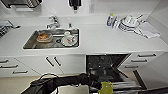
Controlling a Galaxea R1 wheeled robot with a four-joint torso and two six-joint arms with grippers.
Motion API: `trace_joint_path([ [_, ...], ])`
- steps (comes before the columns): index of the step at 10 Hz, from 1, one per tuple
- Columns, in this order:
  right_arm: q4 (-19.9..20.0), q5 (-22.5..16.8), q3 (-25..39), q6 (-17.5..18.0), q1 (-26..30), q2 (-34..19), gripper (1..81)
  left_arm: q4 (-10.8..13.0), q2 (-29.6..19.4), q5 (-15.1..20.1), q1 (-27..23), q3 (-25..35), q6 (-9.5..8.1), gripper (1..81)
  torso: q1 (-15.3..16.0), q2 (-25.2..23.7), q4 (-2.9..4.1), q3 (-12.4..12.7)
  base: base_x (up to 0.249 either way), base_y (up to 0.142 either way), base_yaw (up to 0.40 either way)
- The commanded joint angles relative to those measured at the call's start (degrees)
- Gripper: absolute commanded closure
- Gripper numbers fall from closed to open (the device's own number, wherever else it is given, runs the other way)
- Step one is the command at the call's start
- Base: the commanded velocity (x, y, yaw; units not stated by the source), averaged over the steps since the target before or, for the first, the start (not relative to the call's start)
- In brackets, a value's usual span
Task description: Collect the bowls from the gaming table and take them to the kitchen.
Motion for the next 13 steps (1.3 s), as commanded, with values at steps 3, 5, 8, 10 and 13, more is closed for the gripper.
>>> trace_joint_path([
  [3,-0.25,-4.38,0.59,0.08,-1.51,-0.74,81.1,-0.75,10.60,4.83,-12.97,-9.22,-0.98,81.1,0.00,0.02,0.00,-0.02,0.000,0.000,0.000],
  [5,-0.25,-4.38,0.59,0.25,-1.60,-0.92,81.1,3.73,15.35,4.83,-12.97,-17.05,-0.98,81.1,0.02,0.05,0.00,-0.02,0.000,0.000,0.000],
  [8,-0.25,-4.46,0.68,0.34,-1.51,-0.92,81.1,6.54,17.52,4.48,-13.84,-23.37,-0.98,81.1,0.04,0.07,0.00,-0.02,0.000,0.000,0.000],
  [10,-0.24,-4.46,0.86,0.34,-1.51,-1.00,81.1,7.77,17.53,4.48,-14.81,-24.69,-2.37,1.0,0.04,0.07,0.00,-0.04,0.000,0.000,0.000],
  [13,-0.16,-4.38,0.59,0.61,-1.34,-1.18,81.1,7.77,16.93,4.83,-14.72,-24.70,-2.73,1.0,0.04,0.07,0.00,-0.06,0.000,0.000,0.000],
])
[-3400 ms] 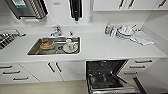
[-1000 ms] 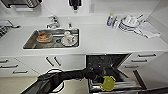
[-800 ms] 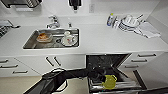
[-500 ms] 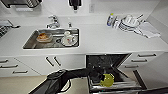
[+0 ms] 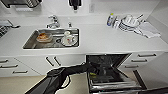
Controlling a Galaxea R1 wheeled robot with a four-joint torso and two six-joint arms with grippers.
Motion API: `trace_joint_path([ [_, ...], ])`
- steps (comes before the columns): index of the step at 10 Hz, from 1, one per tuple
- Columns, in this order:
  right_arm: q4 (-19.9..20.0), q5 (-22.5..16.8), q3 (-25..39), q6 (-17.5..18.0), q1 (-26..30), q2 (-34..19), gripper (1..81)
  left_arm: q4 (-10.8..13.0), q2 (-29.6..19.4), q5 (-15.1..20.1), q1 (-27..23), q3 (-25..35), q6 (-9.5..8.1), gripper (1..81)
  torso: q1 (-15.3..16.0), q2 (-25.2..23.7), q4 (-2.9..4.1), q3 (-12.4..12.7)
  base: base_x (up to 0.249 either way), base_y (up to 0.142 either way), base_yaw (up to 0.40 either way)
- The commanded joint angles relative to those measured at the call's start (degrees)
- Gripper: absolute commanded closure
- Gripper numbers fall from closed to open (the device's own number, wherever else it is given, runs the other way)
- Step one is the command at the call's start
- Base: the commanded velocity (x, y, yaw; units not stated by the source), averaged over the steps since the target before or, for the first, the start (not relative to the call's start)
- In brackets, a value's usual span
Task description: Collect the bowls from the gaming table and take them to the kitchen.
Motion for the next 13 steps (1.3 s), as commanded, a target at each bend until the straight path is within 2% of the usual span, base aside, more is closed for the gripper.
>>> trace_joint_path([
  [1,-0.18,-4.23,0.32,0.34,-1.16,-1.86,81.1,-0.42,2.32,2.17,-5.44,2.34,0.08,1.0,0.00,0.00,0.00,0.00,0.000,0.000,0.000],
  [2,-0.36,-4.05,1.02,0.34,-0.81,-3.62,81.1,-0.42,-0.40,2.96,-2.29,5.41,0.08,1.0,0.00,0.00,0.00,0.00,0.000,0.000,0.000],
  [3,-0.36,-2.04,3.38,0.34,-0.55,-6.78,81.1,-0.07,-4.61,2.96,1.40,9.88,0.52,1.0,0.00,0.00,0.00,0.00,0.000,0.000,0.000],
  [4,-0.18,0.69,7.50,0.34,-0.46,-10.37,81.1,0.19,-8.47,2.79,4.93,13.92,0.87,1.0,0.00,0.00,0.00,0.00,0.000,0.000,0.000],
  [5,-0.18,1.66,13.00,0.43,-0.11,-14.91,81.1,0.28,-12.75,2.70,9.14,18.29,1.04,1.0,0.00,0.00,0.00,0.00,0.000,0.000,0.000],
  [6,-0.36,2.28,18.42,0.61,0.07,-19.18,81.1,0.46,-16.66,2.44,13.10,21.94,1.93,1.0,0.00,0.00,0.00,0.00,0.000,0.000,0.000],
  [8,-0.09,6.22,27.46,1.56,0.51,-26.89,81.1,0.46,-23.68,1.65,18.91,28.43,4.91,1.0,0.00,0.00,0.00,0.00,0.000,0.000,0.000],
  [10,-0.09,9.13,32.73,2.19,0.86,-31.91,81.1,1.07,-28.42,-2.39,22.42,31.34,5.35,1.0,0.00,0.00,0.00,0.00,0.000,0.000,0.000],
  [12,-0.27,12.03,40.13,4.30,2.00,-38.60,81.1,1.33,-30.90,-3.19,26.82,32.83,5.44,1.0,0.00,0.00,0.00,0.00,0.000,0.000,0.000],
  [13,-0.27,15.62,43.11,5.43,3.13,-42.19,81.1,4.04,-31.86,-6.06,31.10,32.14,5.45,1.0,0.00,0.00,0.00,0.00,0.000,0.000,0.000],
])
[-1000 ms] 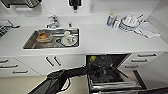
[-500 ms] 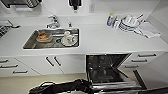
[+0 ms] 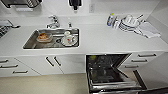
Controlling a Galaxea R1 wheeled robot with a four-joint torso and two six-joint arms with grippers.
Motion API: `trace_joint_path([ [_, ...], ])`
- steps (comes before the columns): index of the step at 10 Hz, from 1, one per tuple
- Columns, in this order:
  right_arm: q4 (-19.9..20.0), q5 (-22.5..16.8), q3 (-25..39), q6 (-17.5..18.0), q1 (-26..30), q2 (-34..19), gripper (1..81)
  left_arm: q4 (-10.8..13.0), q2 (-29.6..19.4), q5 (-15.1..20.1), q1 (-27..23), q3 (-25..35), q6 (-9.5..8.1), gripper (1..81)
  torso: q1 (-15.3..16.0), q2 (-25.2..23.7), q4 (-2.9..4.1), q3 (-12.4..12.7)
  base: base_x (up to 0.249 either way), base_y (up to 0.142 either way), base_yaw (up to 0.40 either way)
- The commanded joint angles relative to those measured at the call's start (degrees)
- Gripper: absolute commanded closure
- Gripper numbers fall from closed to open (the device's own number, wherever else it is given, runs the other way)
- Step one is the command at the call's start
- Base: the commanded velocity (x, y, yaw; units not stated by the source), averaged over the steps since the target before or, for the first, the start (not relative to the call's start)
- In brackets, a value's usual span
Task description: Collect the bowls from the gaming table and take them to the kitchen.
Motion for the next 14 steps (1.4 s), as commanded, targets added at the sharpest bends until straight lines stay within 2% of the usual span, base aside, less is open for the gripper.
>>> trace_joint_path([
  [1,-0.57,6.85,11.38,4.65,2.66,-13.10,81.1,4.62,-2.75,-5.75,7.44,1.83,1.13,1.0,0.00,0.00,0.00,0.00,0.000,0.000,0.000],
  [3,-0.66,7.13,16.04,6.93,7.57,-17.85,81.1,8.05,-1.54,-10.92,15.69,-5.87,1.13,1.0,0.00,0.00,0.00,0.00,0.000,0.000,0.000],
  [4,-0.66,7.04,17.10,7.91,10.30,-19.35,81.1,8.94,-0.48,-14.61,18.87,-10.80,1.13,1.0,0.00,0.00,0.00,0.00,0.000,0.000,0.000],
  [5,-0.84,6.43,18.86,8.44,13.38,-20.59,81.1,9.12,0.58,-19.28,21.33,-16.35,1.13,1.0,0.00,0.00,0.00,0.00,0.000,0.000,0.000],
  [7,-0.58,4.67,21.59,8.79,20.06,-21.92,81.1,9.12,1.64,-23.71,25.30,-22.27,1.22,1.0,0.00,0.00,0.00,0.00,0.000,0.000,0.000],
  [9,-0.49,-1.82,24.13,9.49,28.06,-22.62,81.1,9.12,2.87,-28.26,28.73,-27.96,1.48,1.0,0.00,0.00,0.00,0.00,0.000,0.000,0.000],
  [12,-0.40,-9.66,25.90,12.49,39.48,-23.15,81.1,8.50,6.30,-33.90,33.47,-37.57,1.39,1.0,0.00,0.00,0.00,0.00,0.000,0.000,0.000],
  [14,-0.40,-16.07,28.18,16.18,48.36,-22.88,81.1,8.33,9.82,-34.34,35.85,-42.66,1.39,1.0,0.00,0.00,0.00,0.00,0.000,0.000,0.000],
])
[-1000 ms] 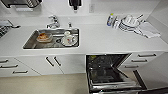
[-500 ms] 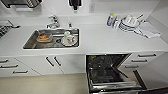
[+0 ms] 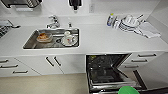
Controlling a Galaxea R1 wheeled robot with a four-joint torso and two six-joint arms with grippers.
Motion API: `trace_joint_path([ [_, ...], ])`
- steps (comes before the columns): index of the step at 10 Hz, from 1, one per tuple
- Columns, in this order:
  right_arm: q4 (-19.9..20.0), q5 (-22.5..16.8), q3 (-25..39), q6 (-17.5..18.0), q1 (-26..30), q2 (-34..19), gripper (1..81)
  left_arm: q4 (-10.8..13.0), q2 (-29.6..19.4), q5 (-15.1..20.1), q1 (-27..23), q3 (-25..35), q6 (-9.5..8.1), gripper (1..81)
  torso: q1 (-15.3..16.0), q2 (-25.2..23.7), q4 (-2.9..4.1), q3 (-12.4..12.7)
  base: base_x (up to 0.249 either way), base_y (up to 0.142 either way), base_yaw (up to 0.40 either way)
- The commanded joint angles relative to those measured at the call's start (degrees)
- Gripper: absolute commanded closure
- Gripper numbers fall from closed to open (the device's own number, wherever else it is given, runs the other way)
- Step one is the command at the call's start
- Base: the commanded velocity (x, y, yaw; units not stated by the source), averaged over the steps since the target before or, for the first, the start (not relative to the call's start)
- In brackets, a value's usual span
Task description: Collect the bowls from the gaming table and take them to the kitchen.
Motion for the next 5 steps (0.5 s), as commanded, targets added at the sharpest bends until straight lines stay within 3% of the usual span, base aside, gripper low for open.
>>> trace_joint_path([
  [1,0.05,-13.18,5.85,6.32,17.16,-4.48,81.1,1.05,6.39,-1.34,5.62,-6.78,0.13,1.0,0.00,0.00,0.00,0.00,0.000,0.000,0.000],
  [5,0.14,-17.31,3.84,8.43,26.23,-0.36,81.1,1.14,13.06,-1.25,10.46,-16.08,0.21,1.0,0.00,0.00,0.00,0.00,0.000,0.000,0.000],
])
